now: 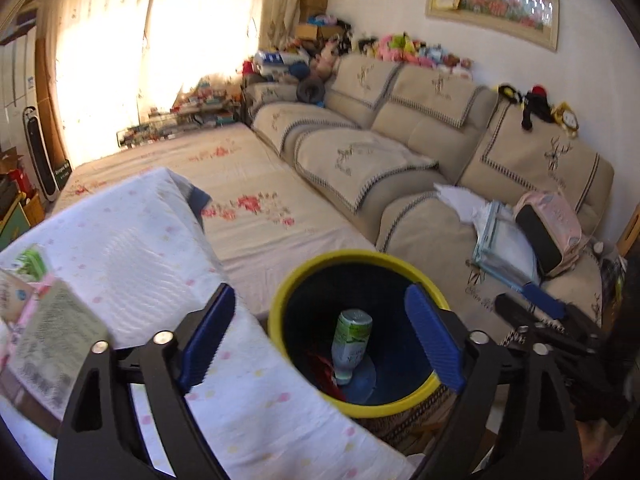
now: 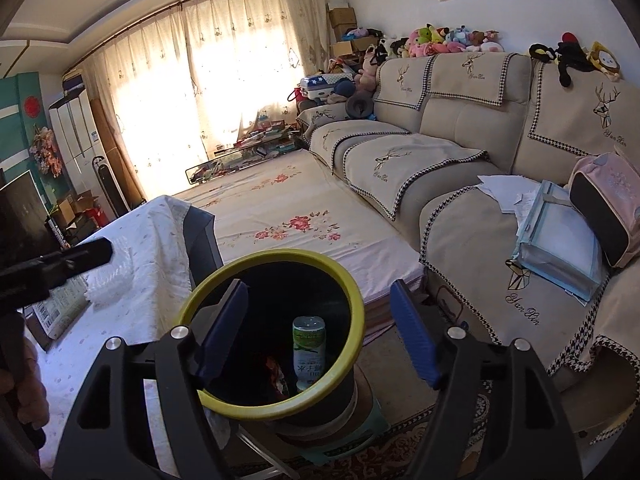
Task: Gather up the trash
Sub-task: 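Grasp the red snack wrapper with the left tool and drop it into the bin, then reach the right tool to the brown plastic tray and grasp it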
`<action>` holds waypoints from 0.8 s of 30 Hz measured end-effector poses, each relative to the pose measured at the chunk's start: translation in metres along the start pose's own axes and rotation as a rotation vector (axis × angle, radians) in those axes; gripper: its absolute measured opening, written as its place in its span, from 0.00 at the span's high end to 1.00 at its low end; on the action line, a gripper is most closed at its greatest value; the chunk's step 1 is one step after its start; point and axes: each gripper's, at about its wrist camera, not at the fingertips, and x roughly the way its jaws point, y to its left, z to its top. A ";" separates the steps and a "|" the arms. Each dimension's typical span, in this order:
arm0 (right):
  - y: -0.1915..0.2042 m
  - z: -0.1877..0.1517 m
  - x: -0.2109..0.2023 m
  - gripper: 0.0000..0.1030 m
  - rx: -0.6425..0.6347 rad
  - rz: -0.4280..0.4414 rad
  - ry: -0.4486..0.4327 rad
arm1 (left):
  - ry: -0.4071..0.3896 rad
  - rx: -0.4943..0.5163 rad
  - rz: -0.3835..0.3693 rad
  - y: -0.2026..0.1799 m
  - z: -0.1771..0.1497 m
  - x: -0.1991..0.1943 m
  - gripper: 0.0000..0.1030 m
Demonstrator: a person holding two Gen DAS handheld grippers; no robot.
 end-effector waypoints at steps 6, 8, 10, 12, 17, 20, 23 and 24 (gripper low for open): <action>0.055 -0.001 0.006 0.31 -0.086 0.099 0.020 | -0.131 -0.057 0.112 0.061 0.000 -0.089 0.10; 0.079 -0.001 0.009 0.30 -0.114 0.147 0.032 | -0.167 -0.096 0.168 0.092 -0.005 -0.118 0.10; 0.104 -0.001 0.013 0.30 -0.149 0.182 0.042 | -0.199 -0.130 0.234 0.122 -0.013 -0.141 0.09; 0.130 -0.002 0.016 0.29 -0.183 0.224 0.054 | -0.220 -0.158 0.301 0.153 -0.023 -0.160 0.08; 0.197 -0.006 0.031 0.29 -0.256 0.317 0.100 | -0.240 -0.285 0.448 0.244 -0.061 -0.194 0.08; 0.236 -0.010 0.040 0.29 -0.305 0.365 0.126 | -0.262 -0.350 0.516 0.292 -0.086 -0.206 0.08; 0.274 -0.018 0.044 0.28 -0.360 0.416 0.135 | -0.277 -0.400 0.590 0.334 -0.107 -0.212 0.08; 0.286 -0.019 0.046 0.27 -0.379 0.422 0.140 | -0.276 -0.418 0.600 0.343 -0.113 -0.211 0.08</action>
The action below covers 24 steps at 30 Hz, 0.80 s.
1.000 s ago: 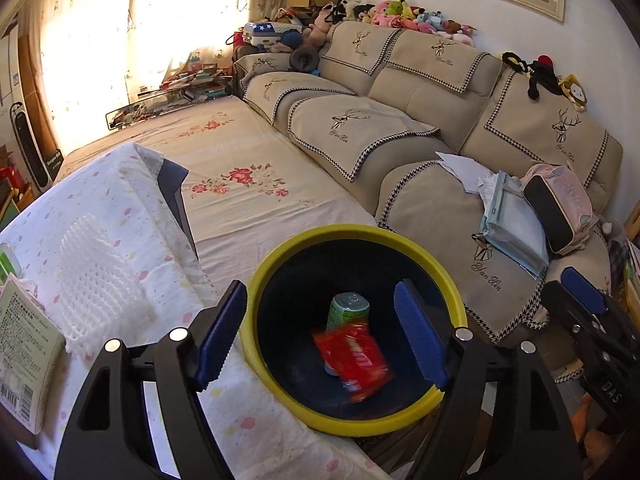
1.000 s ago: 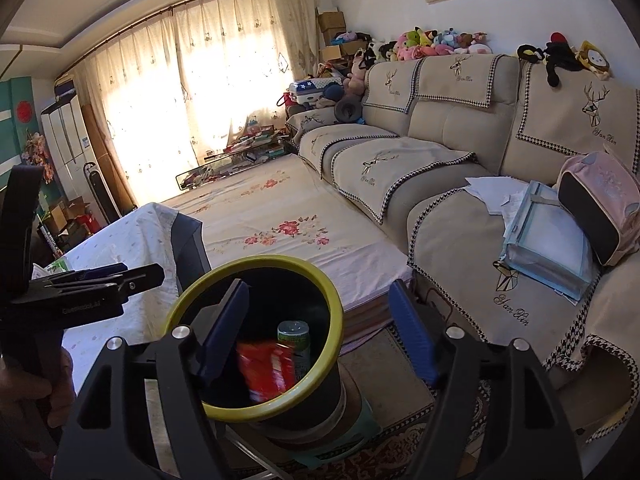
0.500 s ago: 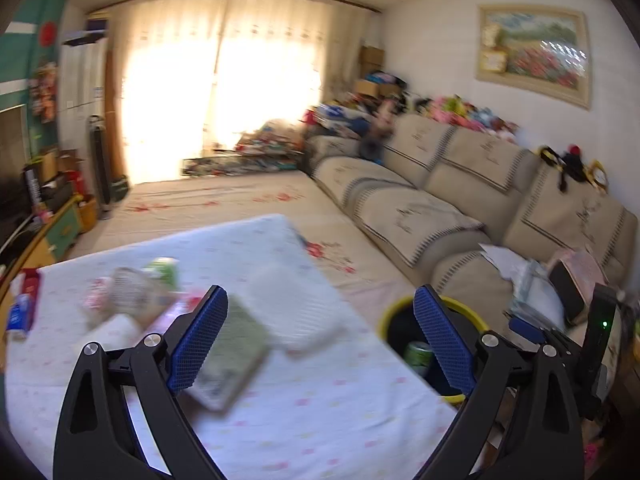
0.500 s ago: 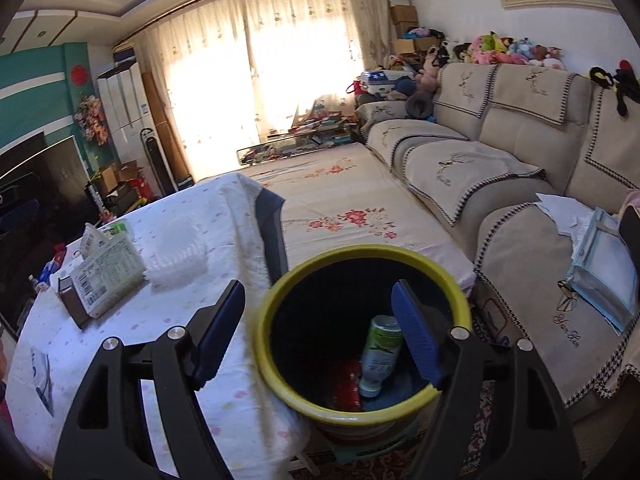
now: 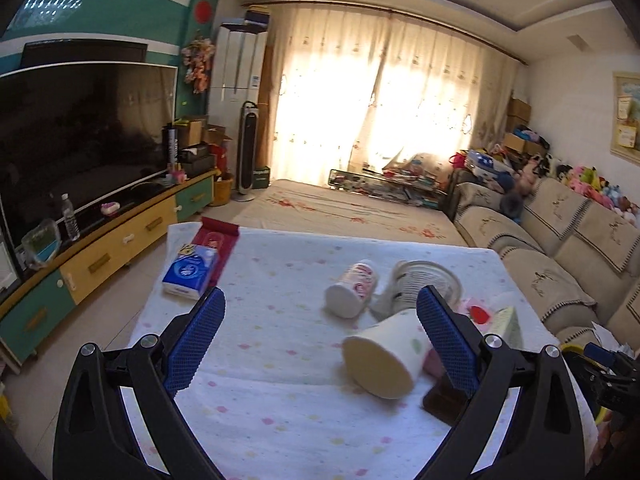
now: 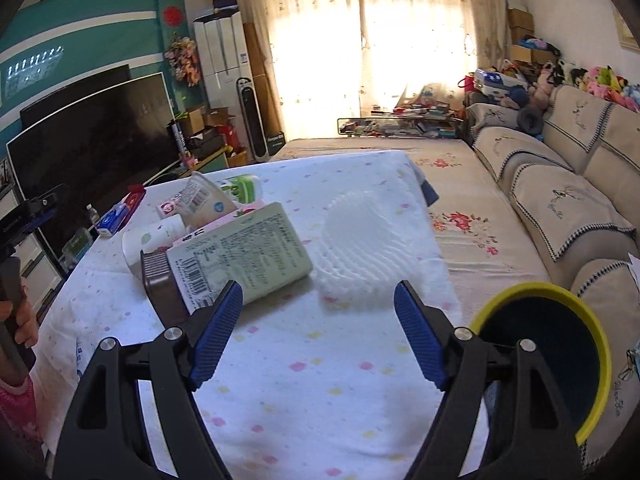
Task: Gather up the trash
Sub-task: 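Reach the right tool to the brown plastic tray and grasp it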
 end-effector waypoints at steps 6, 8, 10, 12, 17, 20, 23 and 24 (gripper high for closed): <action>0.050 0.015 0.023 0.27 -0.084 0.066 0.015 | 0.029 -0.031 0.014 0.012 -0.017 0.016 0.08; 0.064 0.013 0.021 0.27 -0.116 0.103 -0.002 | 0.024 -0.037 0.005 0.012 -0.018 0.016 0.08; 0.075 0.010 0.021 0.27 -0.146 0.147 0.002 | 0.019 -0.045 0.006 0.009 -0.017 0.013 0.08; 0.087 0.005 0.025 0.27 -0.179 0.171 0.023 | 0.018 -0.054 0.001 0.010 -0.018 0.010 0.08; 0.106 -0.001 0.036 0.38 -0.236 0.164 0.063 | 0.020 -0.032 0.002 0.003 -0.019 0.007 0.08; 0.113 -0.002 0.043 0.52 -0.256 0.147 0.080 | 0.013 -0.006 0.014 -0.002 -0.021 0.006 0.08; 0.118 -0.004 0.050 0.75 -0.258 0.121 0.086 | 0.016 0.007 0.015 -0.005 -0.022 0.007 0.08; 0.118 -0.005 0.049 0.83 -0.255 0.113 0.080 | 0.018 0.007 0.015 -0.005 -0.022 0.007 0.08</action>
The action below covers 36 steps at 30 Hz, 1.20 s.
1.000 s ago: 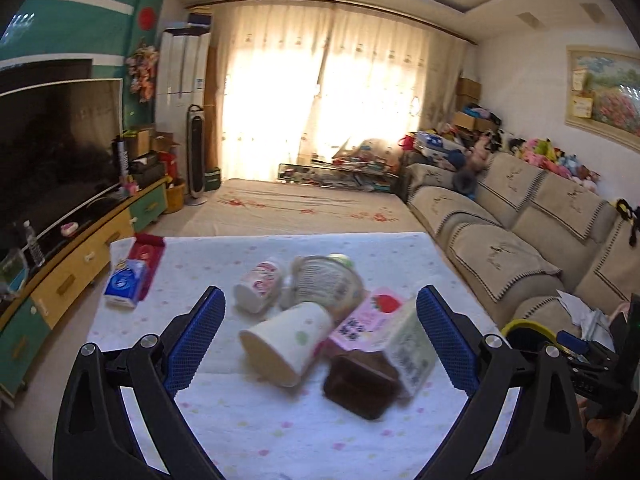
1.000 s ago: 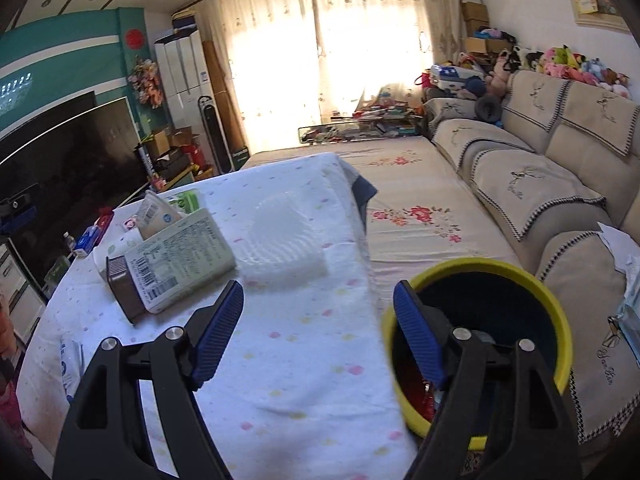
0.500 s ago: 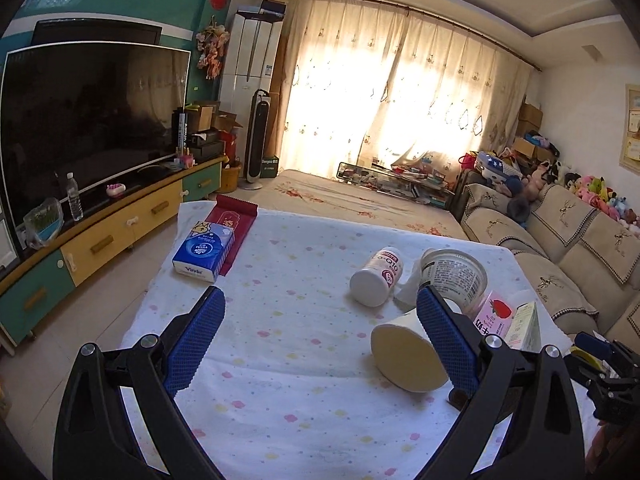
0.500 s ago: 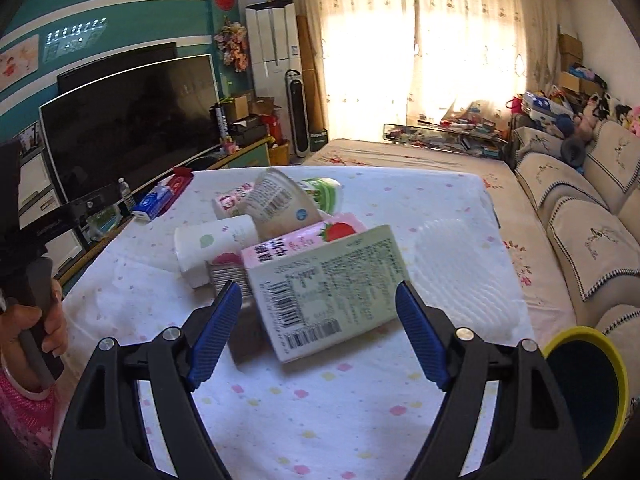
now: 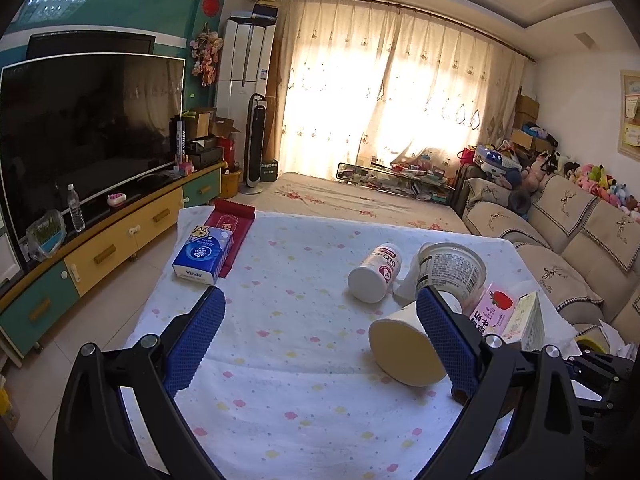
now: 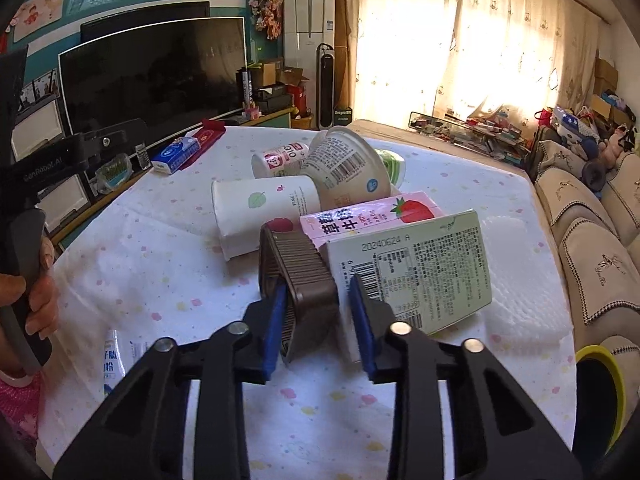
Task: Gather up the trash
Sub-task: 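Reach the right tool to the brown plastic tray and grasp it, then carry the brown tray over the bin and release it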
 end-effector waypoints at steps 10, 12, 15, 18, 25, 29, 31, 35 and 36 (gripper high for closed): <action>-0.015 0.001 -0.024 0.94 0.097 0.047 -0.035 | 0.010 -0.017 0.002 0.005 0.000 0.001 0.08; -0.023 0.000 -0.035 0.94 0.121 0.034 -0.058 | 0.012 -0.013 0.003 0.004 -0.001 0.001 0.08; -0.048 -0.004 -0.055 0.94 0.177 -0.026 -0.097 | 0.011 -0.009 0.002 0.003 -0.001 0.001 0.08; -0.083 -0.014 -0.074 0.94 0.250 -0.124 -0.130 | 0.011 -0.004 0.002 0.002 -0.002 0.001 0.08; -0.184 -0.053 -0.101 0.93 0.424 -0.384 -0.113 | 0.012 -0.004 0.003 0.002 -0.002 0.001 0.08; -0.235 -0.081 -0.105 0.92 0.516 -0.485 -0.073 | 0.019 0.005 0.009 0.000 -0.002 0.003 0.08; -0.252 -0.093 -0.103 0.92 0.549 -0.511 -0.053 | 0.023 0.009 0.012 -0.002 -0.003 0.004 0.08; -0.274 -0.108 -0.095 0.88 0.569 -0.552 -0.015 | 0.030 0.014 0.016 -0.002 -0.004 0.006 0.08; -0.277 -0.109 -0.093 0.77 0.575 -0.560 -0.014 | 0.030 0.015 0.016 -0.002 -0.004 0.006 0.08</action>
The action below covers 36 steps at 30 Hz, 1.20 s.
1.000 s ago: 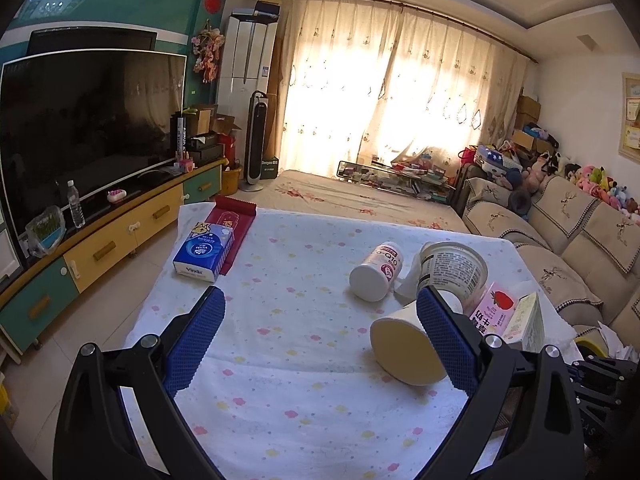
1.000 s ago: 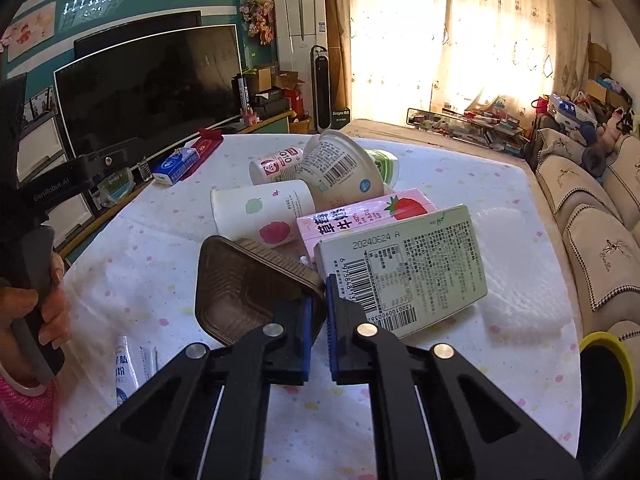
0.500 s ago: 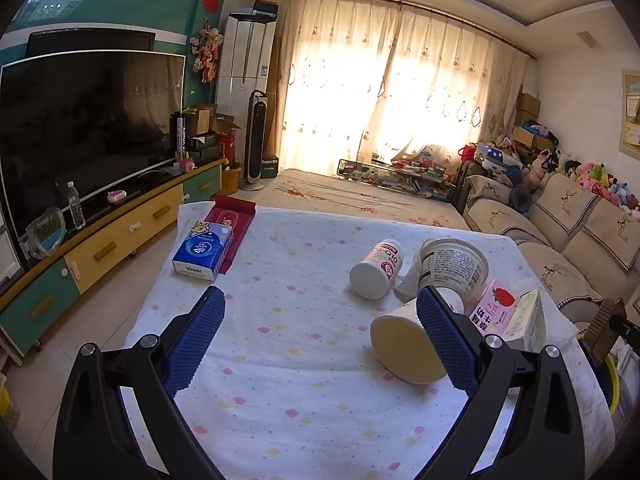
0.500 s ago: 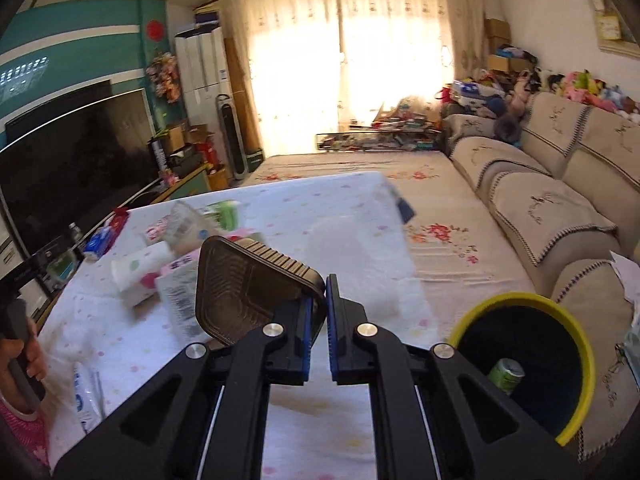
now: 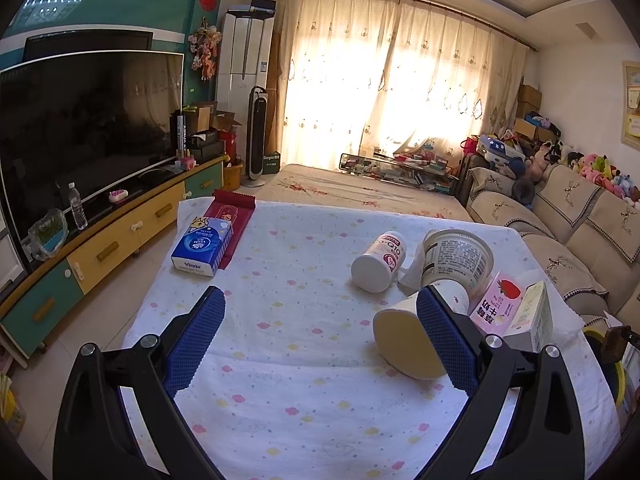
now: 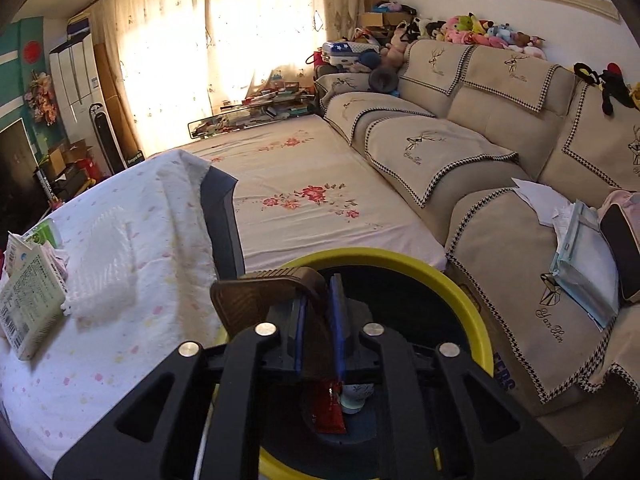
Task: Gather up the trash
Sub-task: 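Carry the brown tray over the bin and release it, then grasp the white toothpaste tube with the left tool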
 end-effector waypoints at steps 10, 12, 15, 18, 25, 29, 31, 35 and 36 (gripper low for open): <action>0.043 0.020 -0.029 0.50 -0.038 0.081 -0.143 | 0.006 0.026 0.007 -0.005 -0.002 0.003 0.08; 0.067 0.027 -0.036 0.48 -0.066 0.144 -0.192 | 0.004 0.039 0.013 -0.008 -0.002 0.003 0.08; 0.103 0.035 -0.044 0.44 -0.105 0.226 -0.247 | -0.003 0.065 0.029 -0.013 -0.003 0.004 0.08; 0.129 0.037 -0.050 0.40 -0.142 0.283 -0.296 | 0.003 0.076 0.035 -0.017 -0.002 0.004 0.08; 0.147 0.027 -0.044 0.33 -0.211 0.303 -0.294 | 0.125 0.073 0.043 -0.035 -0.012 -0.022 0.08; 0.144 0.028 -0.042 0.33 -0.189 0.329 -0.271 | 0.245 0.056 0.019 -0.047 -0.038 -0.043 0.08; 0.143 0.028 -0.046 0.30 -0.185 0.334 -0.286 | 0.308 0.066 0.000 -0.058 -0.055 -0.049 0.08; 0.143 0.027 -0.051 0.29 -0.193 0.340 -0.301 | 0.418 0.095 -0.010 -0.082 -0.086 -0.049 0.08; 0.144 0.026 -0.052 0.29 -0.196 0.339 -0.304 | 0.439 0.089 -0.010 -0.084 -0.092 -0.047 0.08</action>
